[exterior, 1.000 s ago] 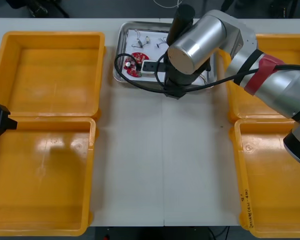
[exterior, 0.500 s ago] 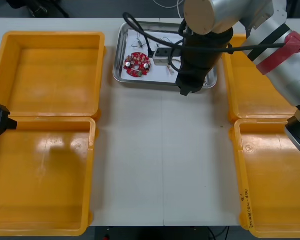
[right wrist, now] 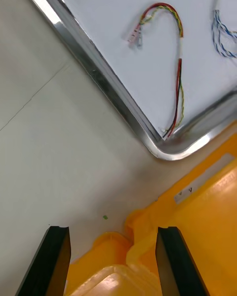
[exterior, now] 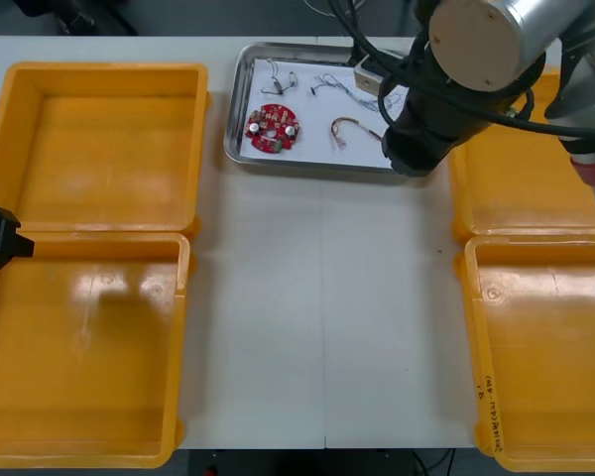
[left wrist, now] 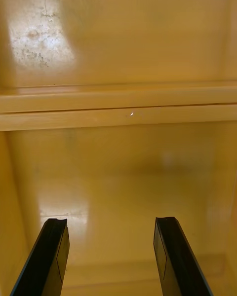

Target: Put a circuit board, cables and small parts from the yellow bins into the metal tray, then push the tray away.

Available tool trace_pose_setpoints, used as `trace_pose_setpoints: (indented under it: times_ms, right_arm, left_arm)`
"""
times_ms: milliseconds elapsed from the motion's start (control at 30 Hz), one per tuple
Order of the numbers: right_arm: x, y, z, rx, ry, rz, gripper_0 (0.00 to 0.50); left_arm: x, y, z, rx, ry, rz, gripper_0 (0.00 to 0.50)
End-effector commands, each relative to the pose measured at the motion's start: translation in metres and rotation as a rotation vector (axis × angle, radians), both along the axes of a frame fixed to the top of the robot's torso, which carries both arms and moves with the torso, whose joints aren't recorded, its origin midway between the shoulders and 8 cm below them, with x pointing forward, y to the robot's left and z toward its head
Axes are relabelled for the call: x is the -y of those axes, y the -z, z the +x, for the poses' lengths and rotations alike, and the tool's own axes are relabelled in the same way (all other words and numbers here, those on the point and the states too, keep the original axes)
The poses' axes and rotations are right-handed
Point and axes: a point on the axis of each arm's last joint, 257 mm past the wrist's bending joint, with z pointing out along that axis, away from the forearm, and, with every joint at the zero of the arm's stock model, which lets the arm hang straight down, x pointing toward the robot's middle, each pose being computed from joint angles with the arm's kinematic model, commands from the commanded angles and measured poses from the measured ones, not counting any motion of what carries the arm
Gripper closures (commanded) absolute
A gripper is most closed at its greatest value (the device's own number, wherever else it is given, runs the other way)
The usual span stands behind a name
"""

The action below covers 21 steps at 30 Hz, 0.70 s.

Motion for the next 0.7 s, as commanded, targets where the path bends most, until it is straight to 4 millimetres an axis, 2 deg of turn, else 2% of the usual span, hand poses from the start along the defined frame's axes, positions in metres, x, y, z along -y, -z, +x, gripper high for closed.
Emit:
trace_pose_setpoints:
  times_ms: [33, 167, 400, 700]
  right_arm:
    - [0.041, -0.003, -0.012, 0.036, 0.137, 0.073, 0.000]
    - [0.066, 0.005, -0.028, 0.038, 0.269, 0.147, 0.000]
    - [0.111, 0.006, -0.046, -0.005, 0.458, 0.276, 0.000]
    - [0.170, 0.010, -0.068, -0.051, 0.659, 0.331, 0.000]
  left_arm:
    - [-0.017, -0.012, -0.004, 0.020, 0.059, 0.099, 0.000]
    - [-0.017, -0.012, -0.004, 0.020, 0.059, 0.099, 0.000]
    - [-0.017, -0.012, -0.004, 0.020, 0.059, 0.099, 0.000]
    - [-0.017, -0.012, -0.004, 0.020, 0.059, 0.099, 0.000]
